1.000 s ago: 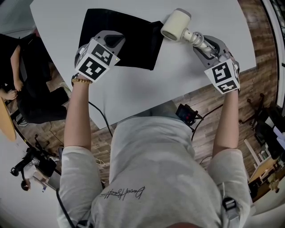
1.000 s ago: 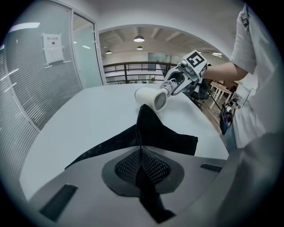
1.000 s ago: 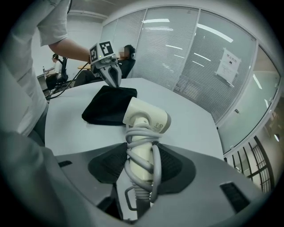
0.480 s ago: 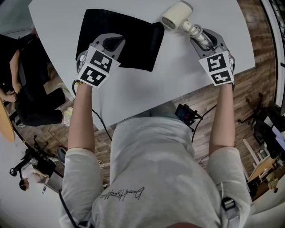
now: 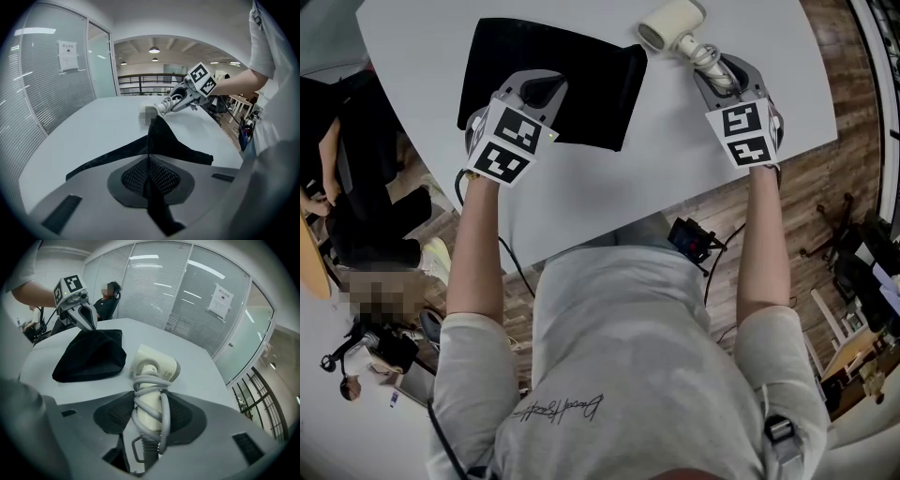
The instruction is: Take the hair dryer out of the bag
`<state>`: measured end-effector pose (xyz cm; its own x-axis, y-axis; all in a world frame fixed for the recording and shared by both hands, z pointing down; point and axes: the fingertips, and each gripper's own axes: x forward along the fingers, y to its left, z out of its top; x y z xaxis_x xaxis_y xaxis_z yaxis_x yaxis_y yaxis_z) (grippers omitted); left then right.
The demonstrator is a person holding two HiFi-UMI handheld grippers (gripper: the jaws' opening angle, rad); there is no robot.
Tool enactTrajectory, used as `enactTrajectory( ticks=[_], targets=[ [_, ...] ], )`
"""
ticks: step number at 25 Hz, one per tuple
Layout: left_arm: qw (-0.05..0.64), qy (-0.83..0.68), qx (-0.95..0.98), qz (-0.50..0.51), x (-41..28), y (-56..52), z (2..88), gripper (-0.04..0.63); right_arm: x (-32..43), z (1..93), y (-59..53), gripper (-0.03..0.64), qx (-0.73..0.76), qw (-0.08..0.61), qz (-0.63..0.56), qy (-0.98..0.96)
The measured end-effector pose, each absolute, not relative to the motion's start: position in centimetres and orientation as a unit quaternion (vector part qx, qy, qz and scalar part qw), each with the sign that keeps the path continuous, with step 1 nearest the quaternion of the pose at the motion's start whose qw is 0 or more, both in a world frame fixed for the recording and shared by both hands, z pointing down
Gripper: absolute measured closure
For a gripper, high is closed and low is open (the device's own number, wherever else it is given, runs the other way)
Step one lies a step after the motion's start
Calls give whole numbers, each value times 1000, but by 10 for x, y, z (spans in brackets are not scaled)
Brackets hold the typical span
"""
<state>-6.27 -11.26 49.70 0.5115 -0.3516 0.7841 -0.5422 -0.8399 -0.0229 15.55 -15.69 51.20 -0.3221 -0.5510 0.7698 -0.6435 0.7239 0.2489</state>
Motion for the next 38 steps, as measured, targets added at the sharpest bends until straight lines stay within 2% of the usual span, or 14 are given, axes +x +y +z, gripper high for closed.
enactTrajectory(
  ticks=[21,29,38],
  targets=[
    [114,-251,866,417,-57,-114,506,574,153,545,-160,396,409,460,29,-788],
    [123,-251,874,399,-53,-111,498,532,151,546,-158,396,413,453,34,-789],
    [118,-260,883,373,-48,-111,481,522,153,544,-157,394,414,446,39,-793]
  ],
)
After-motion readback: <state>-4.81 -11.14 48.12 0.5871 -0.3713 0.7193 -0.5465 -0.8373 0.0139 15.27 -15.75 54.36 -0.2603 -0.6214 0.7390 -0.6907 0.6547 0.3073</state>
